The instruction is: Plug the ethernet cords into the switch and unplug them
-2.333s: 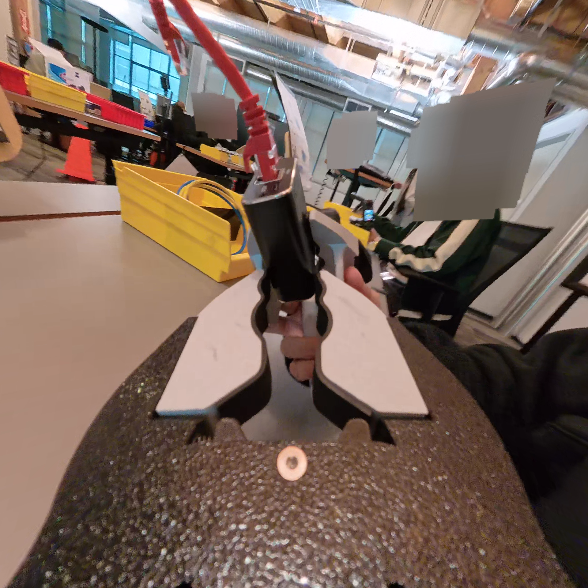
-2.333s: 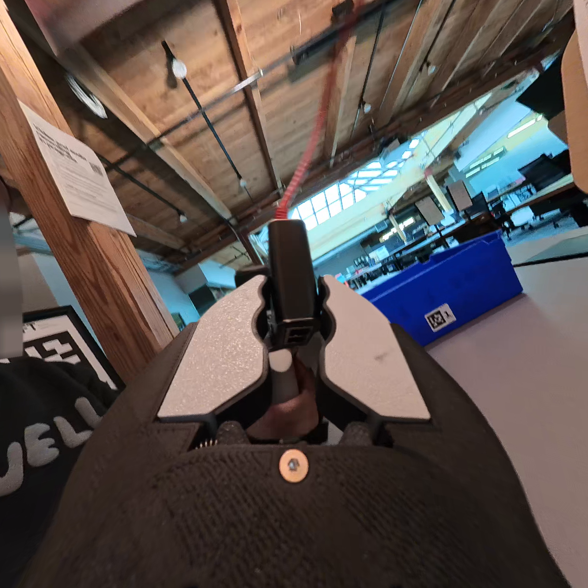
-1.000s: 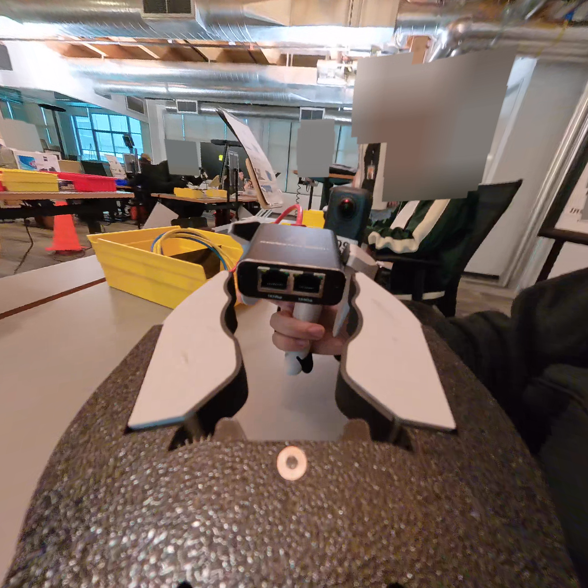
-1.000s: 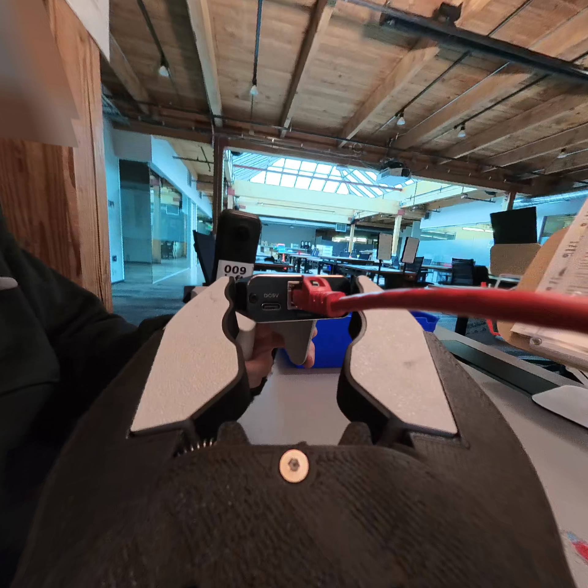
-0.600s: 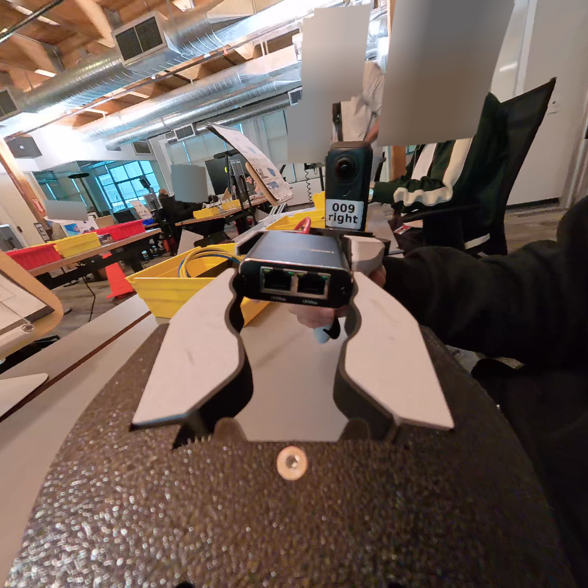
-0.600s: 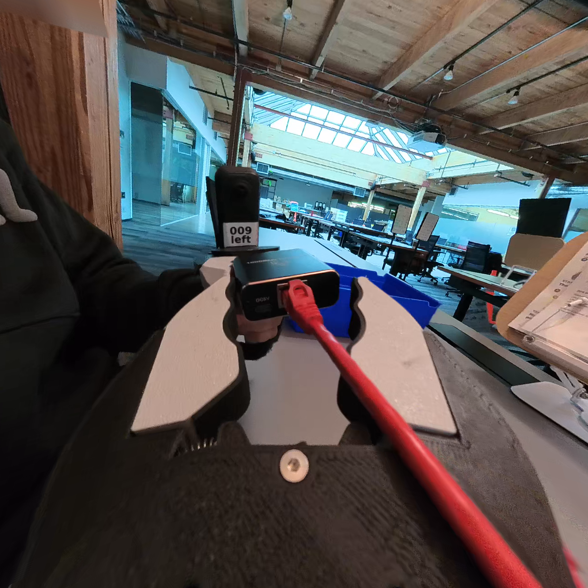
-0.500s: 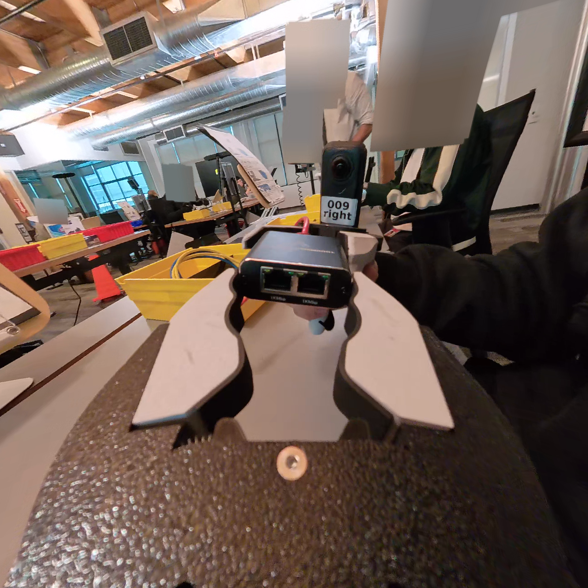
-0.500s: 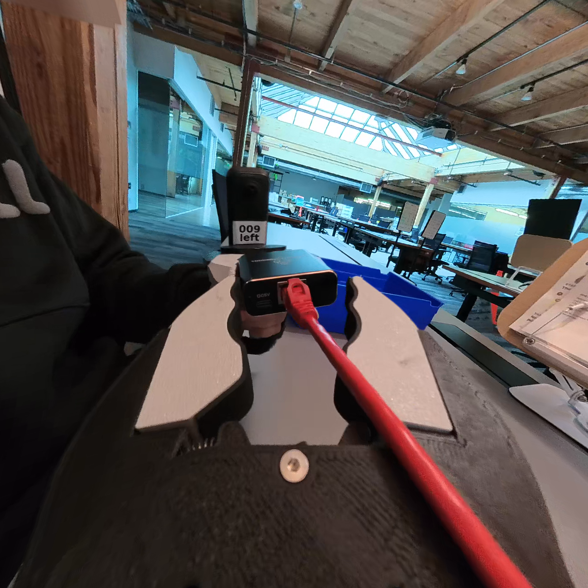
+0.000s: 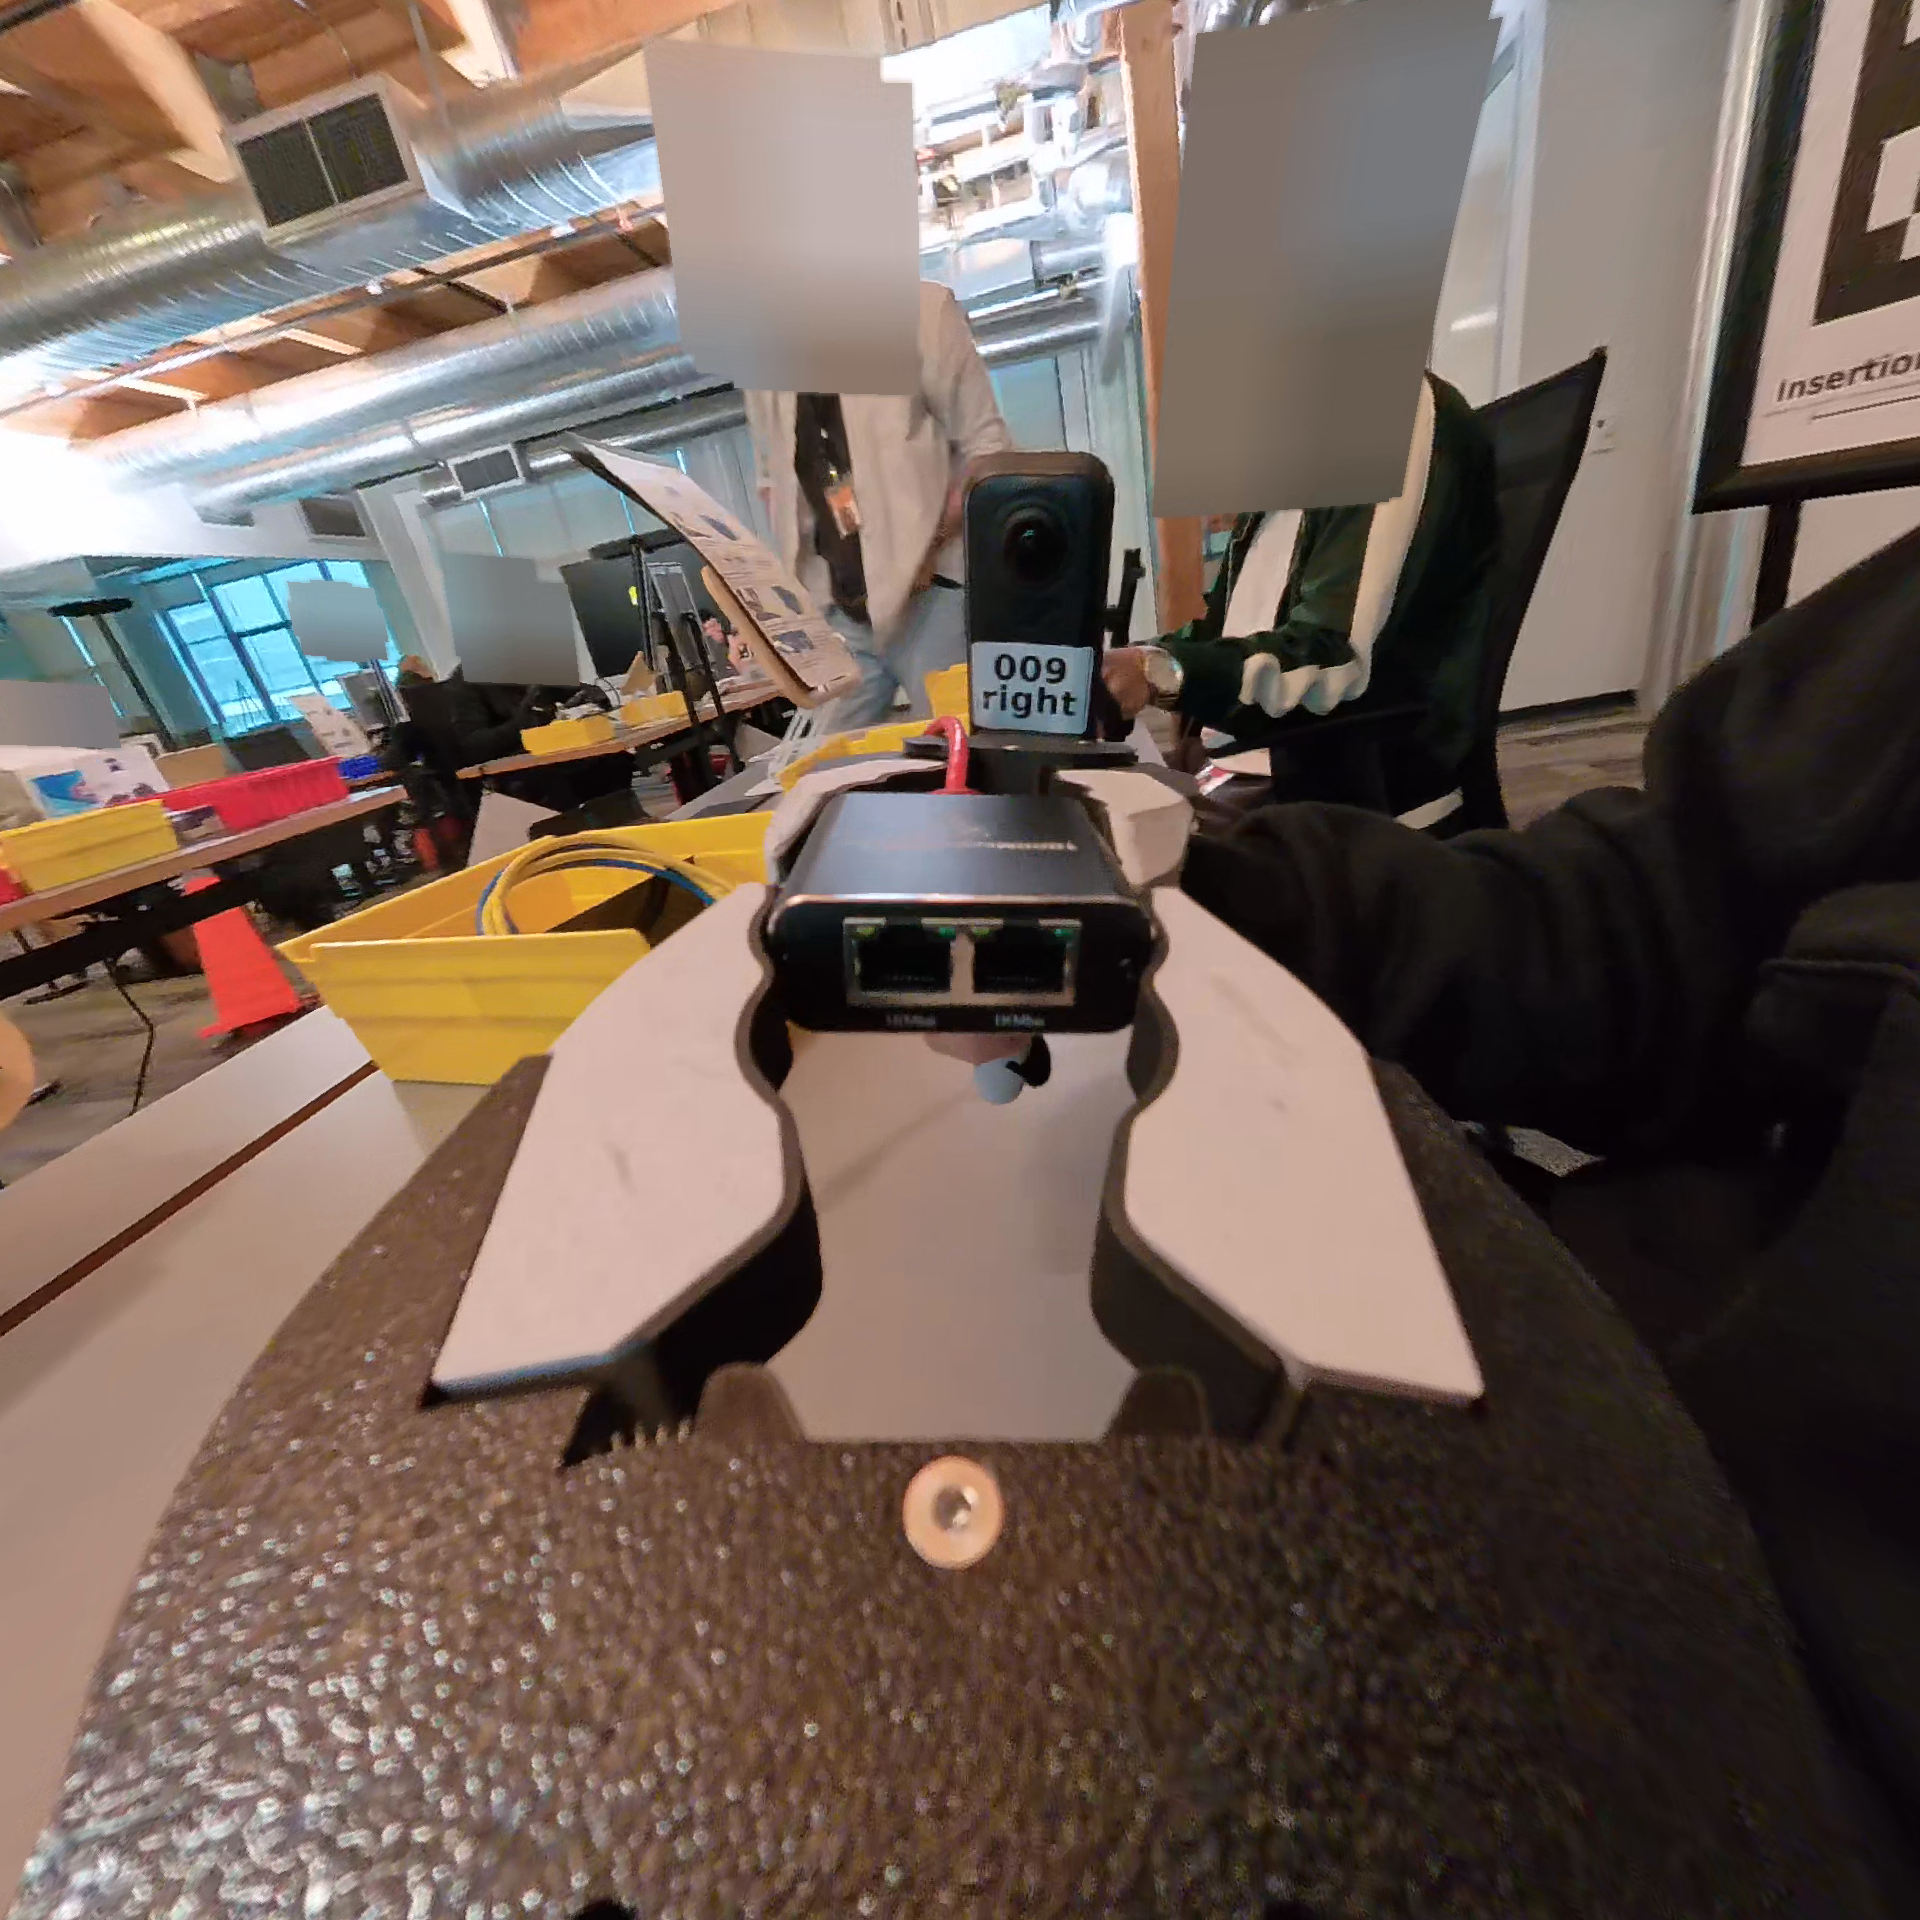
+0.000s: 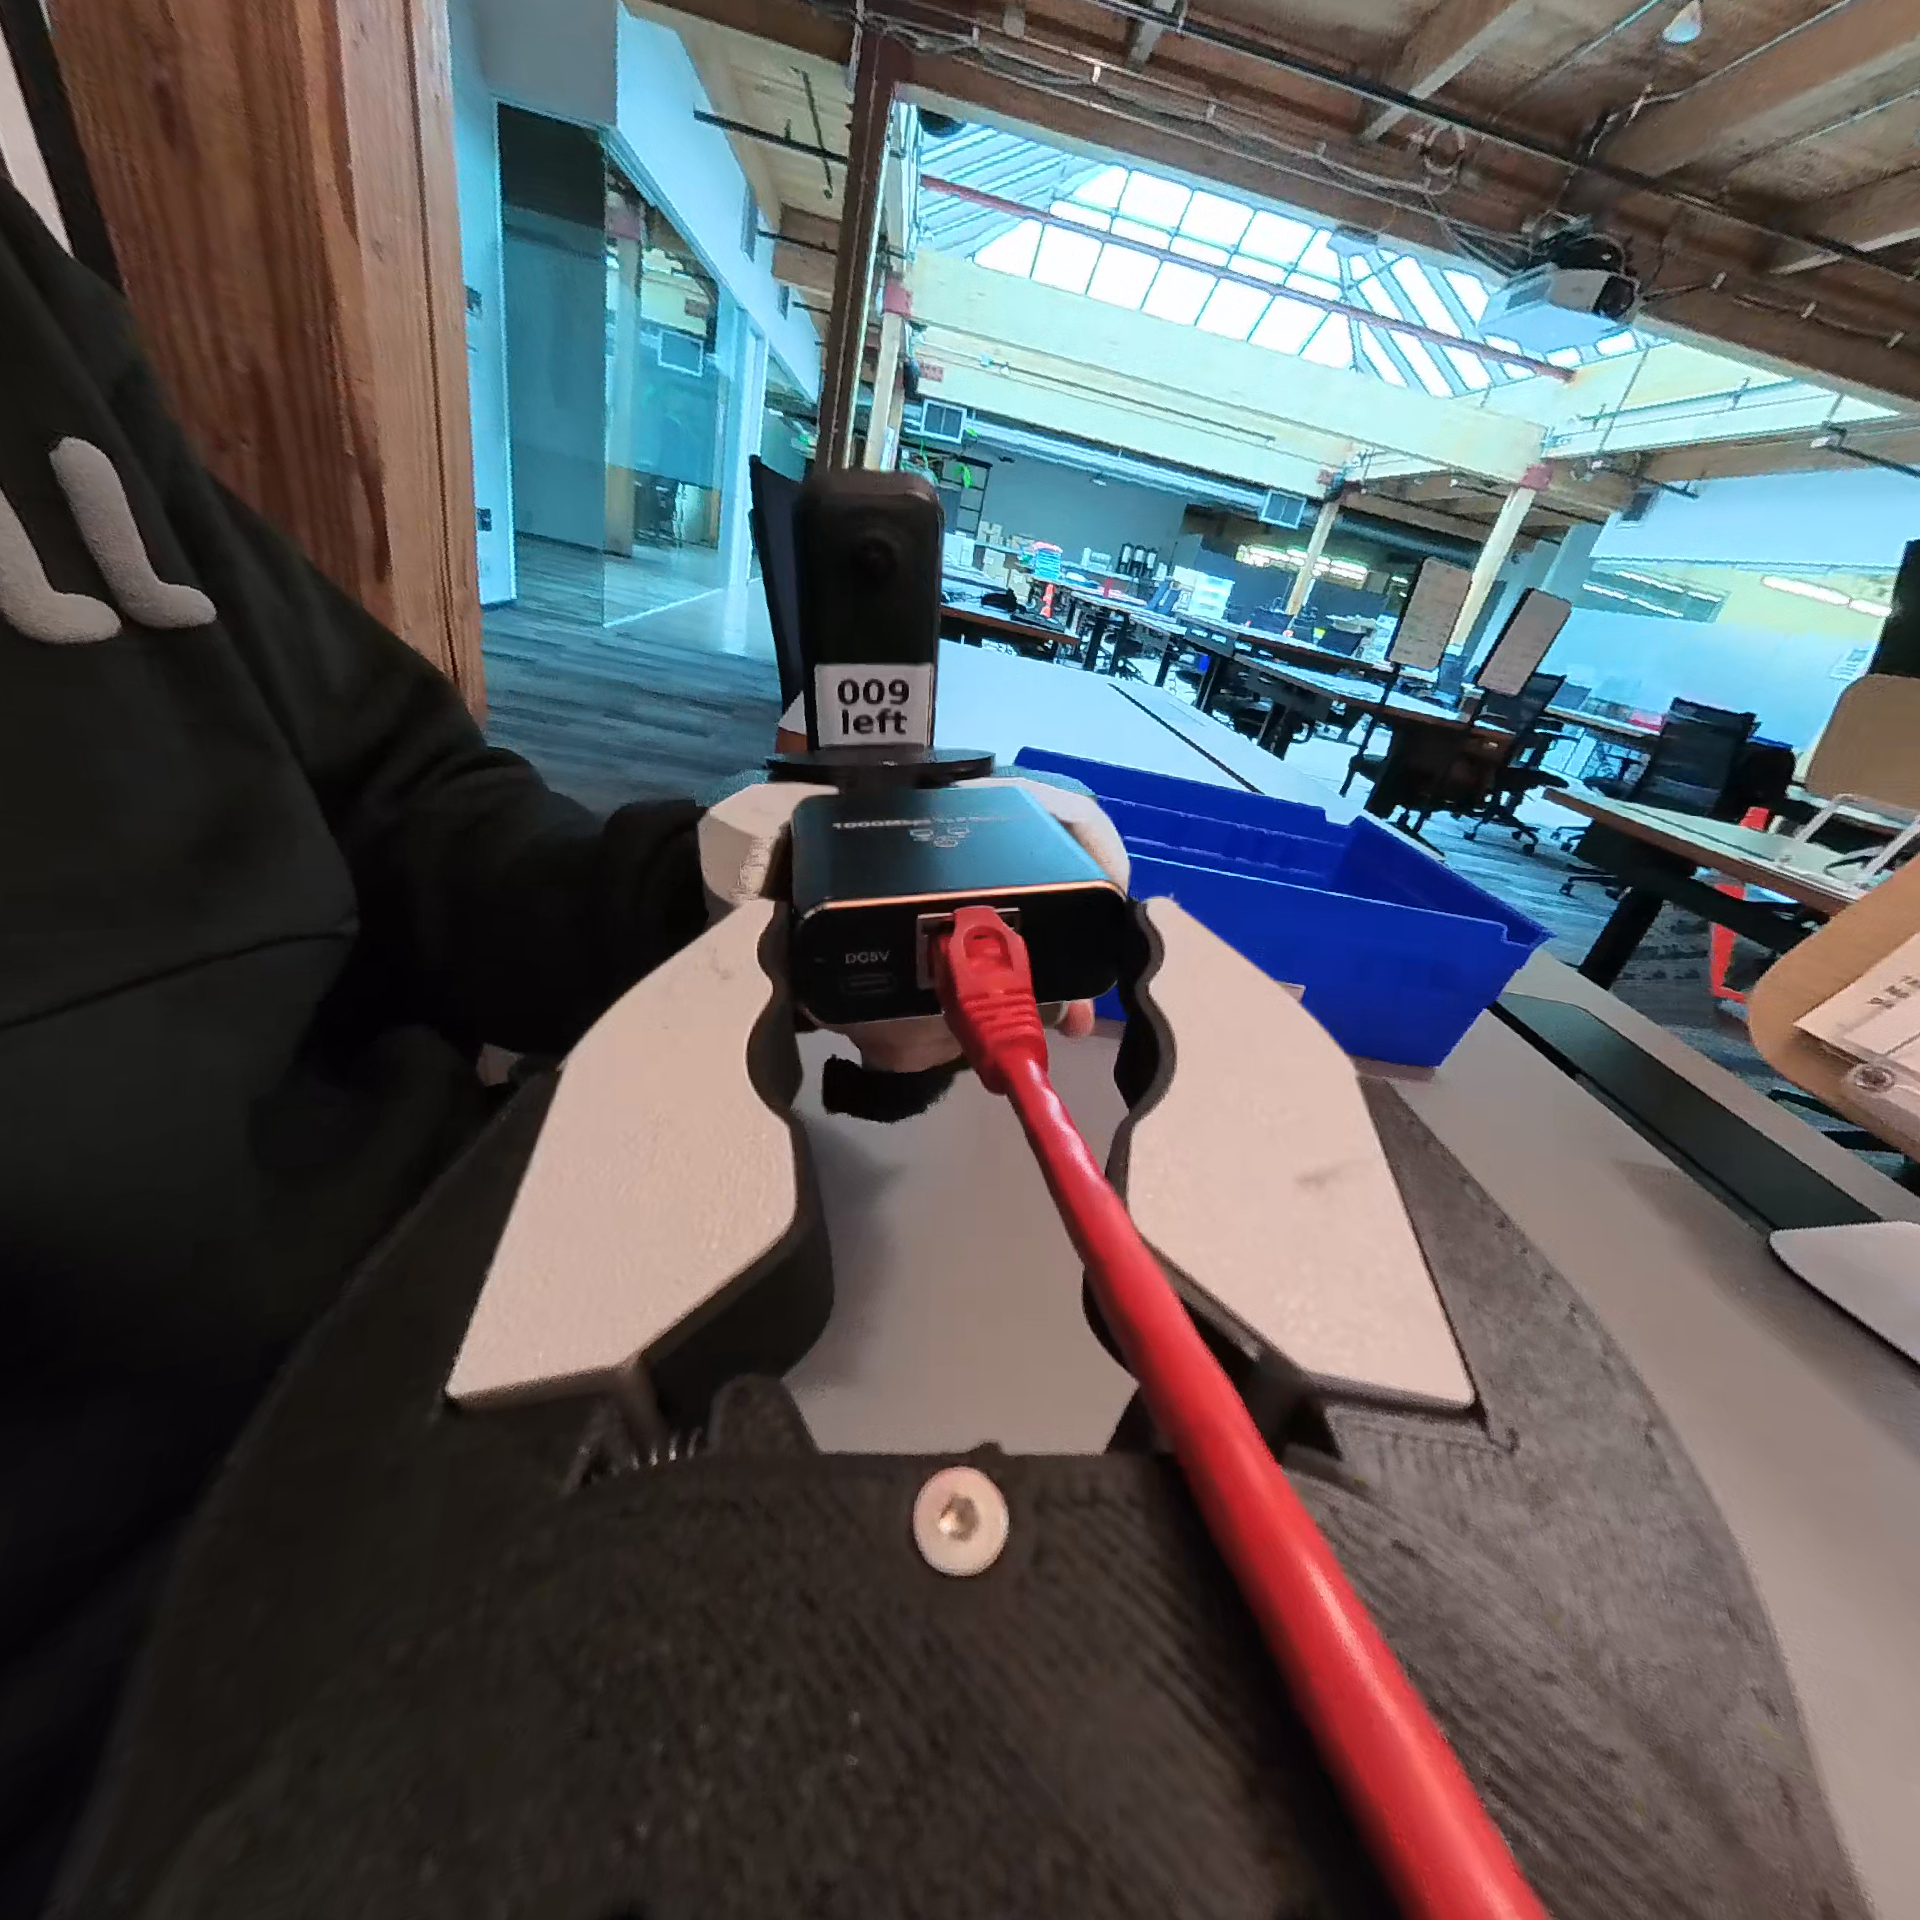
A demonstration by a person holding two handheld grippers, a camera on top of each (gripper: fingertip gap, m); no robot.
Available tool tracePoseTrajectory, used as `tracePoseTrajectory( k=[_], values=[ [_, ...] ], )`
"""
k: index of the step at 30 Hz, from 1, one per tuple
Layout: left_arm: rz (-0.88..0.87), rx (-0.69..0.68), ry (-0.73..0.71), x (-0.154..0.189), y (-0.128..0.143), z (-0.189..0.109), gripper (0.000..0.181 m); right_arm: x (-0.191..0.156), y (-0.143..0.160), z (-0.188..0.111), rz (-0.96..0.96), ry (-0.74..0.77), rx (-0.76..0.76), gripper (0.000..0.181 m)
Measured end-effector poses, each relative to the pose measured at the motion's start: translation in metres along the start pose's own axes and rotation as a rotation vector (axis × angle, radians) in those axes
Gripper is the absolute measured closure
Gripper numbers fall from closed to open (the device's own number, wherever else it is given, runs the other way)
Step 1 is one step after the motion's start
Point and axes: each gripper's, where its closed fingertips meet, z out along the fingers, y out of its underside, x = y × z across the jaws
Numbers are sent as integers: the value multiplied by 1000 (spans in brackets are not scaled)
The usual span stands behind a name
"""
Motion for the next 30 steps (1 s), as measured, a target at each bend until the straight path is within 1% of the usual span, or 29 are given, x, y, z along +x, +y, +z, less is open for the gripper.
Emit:
tracePoseTrajectory(
  k=[3,8,11,13,16,18,20,21,22,25,27,28,30],
  values=[
    [-7,-36,-4,-3,4,-1,119,2,3,0,-38,21,-45,122],
    [-26,-103,-18,-6,12,1,119,6,9,-5,-29,31,-96,123],
    [-38,-103,-58,-13,14,2,119,15,10,-7,-7,83,-76,124],
    [-24,-95,-106,-21,14,-2,119,21,11,-9,47,107,-48,124],
    [10,-87,-174,-35,8,-11,119,33,13,-10,192,154,6,120],
    [87,-112,-236,-44,6,-18,119,42,16,-6,343,191,50,116],
    [168,-139,-295,-52,5,-24,119,46,14,1,518,192,126,117],
    [195,-136,-309,-53,3,-25,119,50,15,4,617,209,164,122],
    [208,-118,-314,-53,0,-26,119,53,17,7,714,213,208,122],
    [242,-113,-345,-56,-1,-27,119,58,5,11,957,163,424,139],
    [267,-125,-358,-57,1,-27,119,59,-4,9,1050,127,551,151],
    [276,-128,-361,-57,2,-27,119,62,-2,10,1088,152,565,156],
    [286,-127,-365,-56,2,-26,119,61,1,13,1097,180,564,159]
  ],
)
